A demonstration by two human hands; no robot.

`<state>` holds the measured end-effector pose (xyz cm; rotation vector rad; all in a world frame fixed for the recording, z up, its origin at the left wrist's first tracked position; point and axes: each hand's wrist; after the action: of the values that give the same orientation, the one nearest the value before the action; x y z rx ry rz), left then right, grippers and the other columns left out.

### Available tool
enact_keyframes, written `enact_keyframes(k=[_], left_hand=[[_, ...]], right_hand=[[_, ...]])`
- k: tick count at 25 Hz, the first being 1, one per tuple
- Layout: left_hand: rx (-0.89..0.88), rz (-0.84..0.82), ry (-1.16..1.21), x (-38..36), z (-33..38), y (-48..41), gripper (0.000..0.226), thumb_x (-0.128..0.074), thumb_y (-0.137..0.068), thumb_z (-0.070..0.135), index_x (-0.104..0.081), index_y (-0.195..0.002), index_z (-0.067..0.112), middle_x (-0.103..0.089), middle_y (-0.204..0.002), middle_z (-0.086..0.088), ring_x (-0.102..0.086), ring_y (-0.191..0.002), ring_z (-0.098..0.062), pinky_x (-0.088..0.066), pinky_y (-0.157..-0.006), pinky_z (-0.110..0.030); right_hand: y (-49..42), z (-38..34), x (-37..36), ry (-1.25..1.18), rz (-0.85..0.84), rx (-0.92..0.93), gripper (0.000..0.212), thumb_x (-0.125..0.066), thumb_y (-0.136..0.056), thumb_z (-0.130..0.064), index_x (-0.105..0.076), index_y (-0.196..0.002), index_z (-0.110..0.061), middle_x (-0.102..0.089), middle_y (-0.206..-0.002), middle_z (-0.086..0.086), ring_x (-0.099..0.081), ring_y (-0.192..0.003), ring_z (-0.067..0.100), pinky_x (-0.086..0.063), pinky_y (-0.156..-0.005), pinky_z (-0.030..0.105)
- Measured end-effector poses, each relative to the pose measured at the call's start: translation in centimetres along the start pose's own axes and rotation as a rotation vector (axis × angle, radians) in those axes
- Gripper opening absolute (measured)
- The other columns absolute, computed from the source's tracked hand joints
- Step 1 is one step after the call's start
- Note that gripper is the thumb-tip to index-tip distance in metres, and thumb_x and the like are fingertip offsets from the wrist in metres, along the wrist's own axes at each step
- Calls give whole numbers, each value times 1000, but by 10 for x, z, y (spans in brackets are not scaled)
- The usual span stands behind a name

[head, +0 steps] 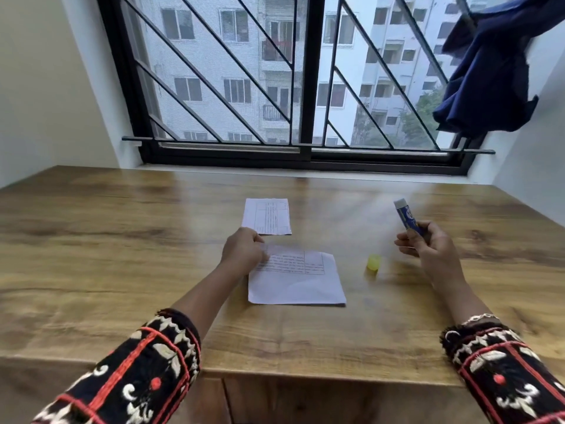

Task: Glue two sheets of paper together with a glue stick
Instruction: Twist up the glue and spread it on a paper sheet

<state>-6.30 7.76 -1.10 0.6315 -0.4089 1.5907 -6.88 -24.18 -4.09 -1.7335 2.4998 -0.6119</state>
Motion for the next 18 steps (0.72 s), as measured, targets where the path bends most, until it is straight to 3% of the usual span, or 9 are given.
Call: enact_keyframes(k=[3,5,8,10,11,12,14,16,18], left_hand=[[-143,208,-460,-6,6,18,31,-60,-84,19,-53,-114,12,-54,-118,-10,-46,-111,-29,-41,-87,-35],[-320,269,-539,-14,14,37,29,-53,-89,21,-52,-117,13,-53,-121,-8,-44,-112,-27,-39,-90,-34],[-421,75,-548,-35,18,64,36,-47,-93,32,-48,-125,14,-48,-130,-5,-38,-122,-26,-33,-100,-34],[-399,-60,-650,-45,15,68,50,-43,-93,41,-39,-133,12,-41,-138,-6,-33,-128,-27,-29,-105,-36],[-377,-114,-690,-46,13,68,56,-43,-92,45,-35,-136,12,-38,-140,-7,-31,-130,-28,-29,-106,-38],[-361,-153,-722,-45,12,68,60,-42,-92,48,-30,-139,12,-35,-143,-8,-30,-131,-29,-28,-107,-39],[-356,-191,-776,-44,12,67,62,-39,-92,49,-26,-142,14,-29,-147,-10,-26,-134,-31,-26,-108,-41],[-363,-203,-811,-44,15,68,60,-37,-93,49,-27,-141,16,-28,-147,-11,-25,-134,-31,-27,-107,-42],[-364,-210,-829,-43,17,70,59,-37,-93,49,-28,-141,16,-29,-146,-10,-27,-133,-31,-29,-105,-42]], right_hand=[[1,-1,1,-6,-2,-3,13,-46,-91,-5,-49,-104,-6,-62,-81,8,-66,-62,2,-55,-59,15],[1,-3,0,-12,-8,-1,16,-47,-91,-4,-49,-107,-6,-64,-76,6,-66,-60,2,-55,-57,15],[8,-15,0,-134,5,-20,16,-61,-82,-24,-53,-96,-22,-71,-63,-4,-66,-57,5,-56,-57,16],[11,-24,1,-291,-8,-61,43,-72,-57,-49,-57,-89,-24,-72,-64,-6,-68,-60,8,-57,-58,19],[10,-29,1,-377,-3,-87,48,-74,-50,-50,-58,-86,-22,-72,-63,-5,-69,-60,9,-57,-58,20],[11,-36,-2,-458,-5,-121,43,-74,-53,-46,-58,-84,-21,-72,-62,-4,-69,-59,9,-57,-57,20],[8,-50,-12,-599,-15,-200,10,-62,-79,-28,-57,-81,-20,-70,-56,-4,-68,-55,9,-55,-53,19],[1,-65,-30,-649,-53,-303,14,-46,-90,-19,-56,-80,-20,-66,-51,-5,-66,-52,10,-53,-49,17],[-4,-80,-53,-655,-143,-372,16,-45,-90,-19,-58,-81,-18,-61,-47,-4,-67,-51,12,-51,-48,17]])
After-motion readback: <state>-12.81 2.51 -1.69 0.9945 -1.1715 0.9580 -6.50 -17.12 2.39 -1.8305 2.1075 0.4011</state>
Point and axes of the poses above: each hand's wrist, its own y-axis away from the middle knuckle, its own x-axis out of the back of the hand, z = x × y
